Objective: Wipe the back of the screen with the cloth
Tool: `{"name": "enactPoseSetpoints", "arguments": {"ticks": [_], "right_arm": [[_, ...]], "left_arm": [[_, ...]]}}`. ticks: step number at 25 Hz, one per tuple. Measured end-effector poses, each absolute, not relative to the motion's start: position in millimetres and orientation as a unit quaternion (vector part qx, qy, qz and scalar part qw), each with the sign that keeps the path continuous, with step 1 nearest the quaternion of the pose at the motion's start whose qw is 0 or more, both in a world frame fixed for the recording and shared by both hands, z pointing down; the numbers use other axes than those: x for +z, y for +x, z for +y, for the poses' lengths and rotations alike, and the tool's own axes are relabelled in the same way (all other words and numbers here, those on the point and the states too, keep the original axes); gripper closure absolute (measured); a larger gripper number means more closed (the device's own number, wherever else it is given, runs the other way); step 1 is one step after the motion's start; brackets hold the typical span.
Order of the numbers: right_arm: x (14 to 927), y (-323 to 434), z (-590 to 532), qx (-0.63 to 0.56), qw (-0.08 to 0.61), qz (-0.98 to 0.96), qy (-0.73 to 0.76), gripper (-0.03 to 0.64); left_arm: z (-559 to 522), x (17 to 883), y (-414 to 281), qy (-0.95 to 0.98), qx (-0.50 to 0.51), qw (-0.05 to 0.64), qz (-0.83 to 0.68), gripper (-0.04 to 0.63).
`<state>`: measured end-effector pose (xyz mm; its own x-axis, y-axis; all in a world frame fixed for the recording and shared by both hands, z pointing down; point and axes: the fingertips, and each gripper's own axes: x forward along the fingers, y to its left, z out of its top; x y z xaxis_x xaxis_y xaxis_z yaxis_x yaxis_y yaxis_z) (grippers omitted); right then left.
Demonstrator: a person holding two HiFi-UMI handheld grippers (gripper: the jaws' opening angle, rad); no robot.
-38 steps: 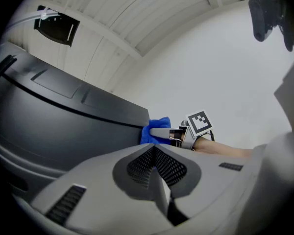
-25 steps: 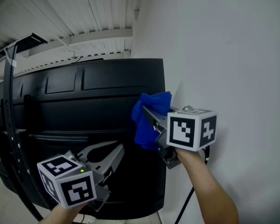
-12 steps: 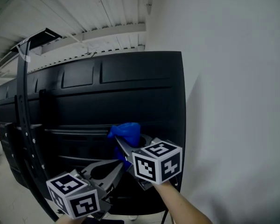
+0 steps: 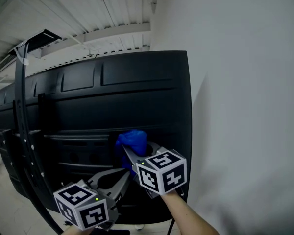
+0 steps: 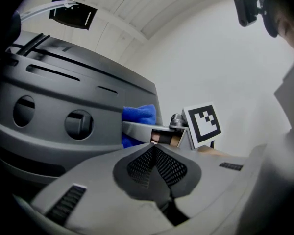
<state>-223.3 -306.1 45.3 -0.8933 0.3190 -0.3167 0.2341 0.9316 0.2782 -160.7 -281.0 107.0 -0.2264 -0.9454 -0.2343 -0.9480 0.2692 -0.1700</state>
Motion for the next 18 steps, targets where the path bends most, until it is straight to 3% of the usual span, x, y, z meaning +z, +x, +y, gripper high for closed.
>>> {"name": "enactPoseSetpoints", "arguments": {"ticks": [18], "right_arm": [[46,-141,-456,0.088,0.189,0.978,-0.029,0.565]], "left_arm": [[-351,119,-126,-0.657,-0.008,0.143,0.740,0.588]]}}
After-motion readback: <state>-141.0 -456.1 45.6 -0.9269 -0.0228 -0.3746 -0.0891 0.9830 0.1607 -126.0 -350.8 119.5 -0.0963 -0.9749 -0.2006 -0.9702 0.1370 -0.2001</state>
